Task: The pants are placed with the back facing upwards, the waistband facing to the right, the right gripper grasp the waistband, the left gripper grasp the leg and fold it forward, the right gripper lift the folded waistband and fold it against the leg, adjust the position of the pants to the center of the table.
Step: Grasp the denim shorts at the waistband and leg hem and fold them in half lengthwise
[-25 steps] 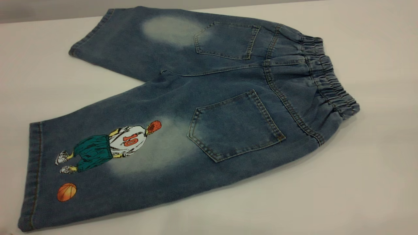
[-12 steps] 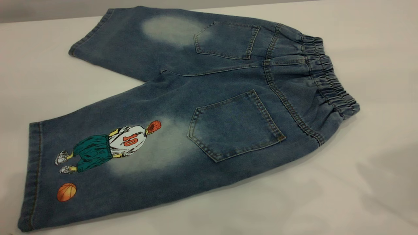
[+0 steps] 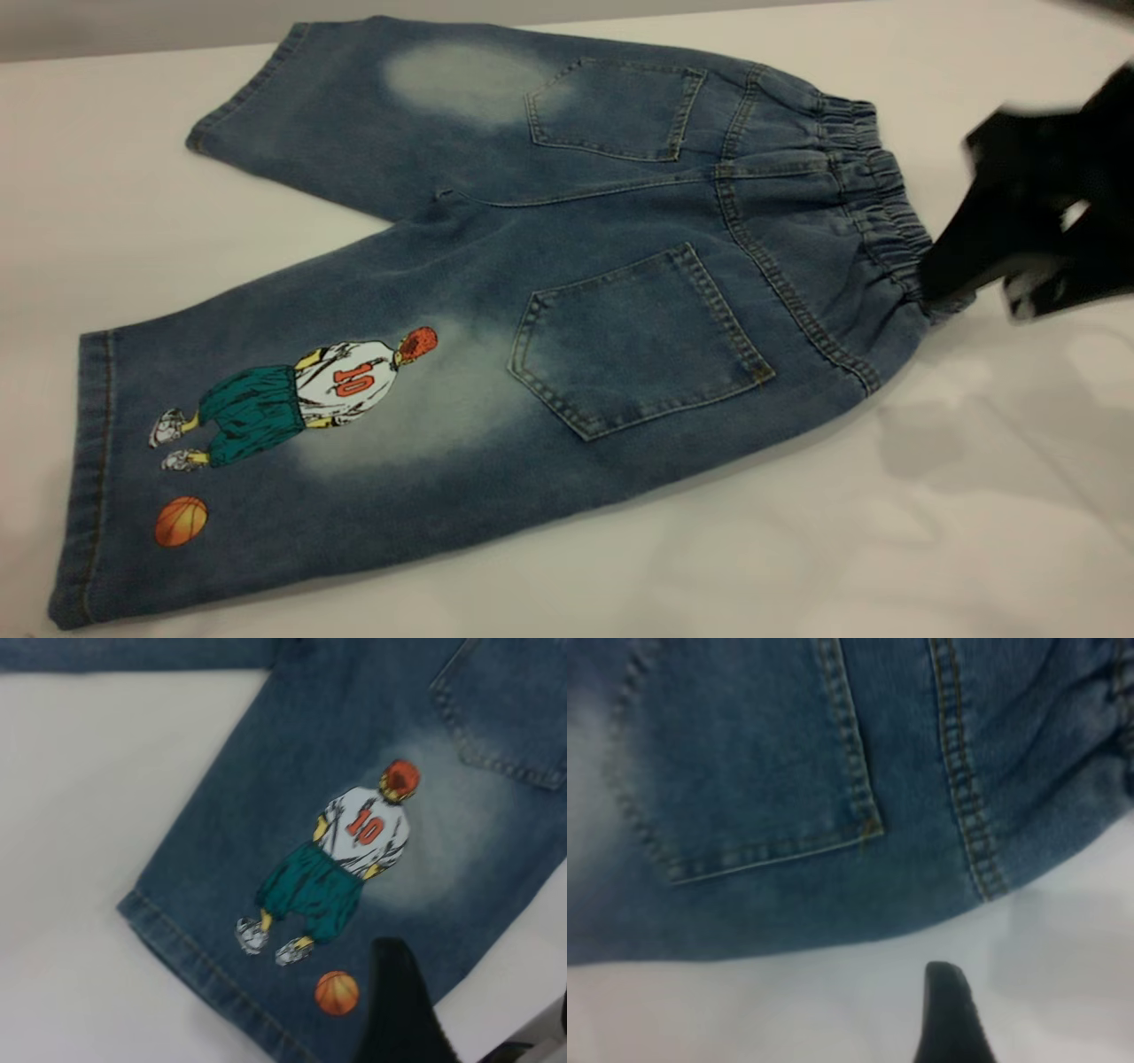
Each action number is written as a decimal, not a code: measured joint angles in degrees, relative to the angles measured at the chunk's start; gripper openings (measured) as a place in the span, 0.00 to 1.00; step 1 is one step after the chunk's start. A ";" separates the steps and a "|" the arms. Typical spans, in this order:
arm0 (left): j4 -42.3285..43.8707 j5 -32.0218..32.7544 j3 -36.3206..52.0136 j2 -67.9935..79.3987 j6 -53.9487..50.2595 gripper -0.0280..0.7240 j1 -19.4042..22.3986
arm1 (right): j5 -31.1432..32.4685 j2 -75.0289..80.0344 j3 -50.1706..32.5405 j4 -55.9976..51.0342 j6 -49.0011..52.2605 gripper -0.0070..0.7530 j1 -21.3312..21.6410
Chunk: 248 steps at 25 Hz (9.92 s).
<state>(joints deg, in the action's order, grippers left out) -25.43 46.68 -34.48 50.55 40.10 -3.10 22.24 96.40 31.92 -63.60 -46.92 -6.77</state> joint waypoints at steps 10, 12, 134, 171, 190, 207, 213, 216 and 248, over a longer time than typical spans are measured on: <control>-1.00 -1.63 0.00 5.08 2.21 0.57 0.00 | -0.19 11.30 5.64 -18.85 -19.88 0.52 0.05; -2.56 -1.80 0.00 5.08 3.53 0.57 0.00 | -0.34 11.83 6.81 -18.79 -19.40 0.52 0.05; 18.30 -35.41 13.18 50.49 -4.47 0.52 -15.53 | 7.11 23.00 18.31 -9.08 -20.28 0.06 7.35; 58.29 -39.17 13.18 55.01 -42.73 0.52 -15.38 | 8.38 23.00 18.31 -9.08 -20.67 0.07 7.35; 58.43 -38.10 13.12 54.91 -42.69 0.08 -15.38 | 10.65 23.00 18.31 -9.08 -20.67 0.08 7.35; 59.68 -29.52 9.31 35.05 -43.77 0.08 -15.36 | 18.80 14.60 18.26 -8.04 -17.95 0.08 7.35; 67.08 -24.52 1.12 26.53 -43.79 0.08 -14.60 | 19.48 12.73 18.26 -10.12 -16.98 0.08 7.35; 69.36 -24.41 -2.83 26.72 -43.79 0.08 -12.32 | 20.54 12.73 18.26 -11.79 -16.18 0.08 7.35; 72.05 -33.03 -45.75 63.52 -46.64 0.08 -3.32 | 20.89 12.78 18.26 -36.42 -1.43 0.09 11.36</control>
<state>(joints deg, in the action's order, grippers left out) 46.61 13.66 -80.24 114.08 -6.53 -6.42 43.13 109.18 50.18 -100.02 -48.35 4.58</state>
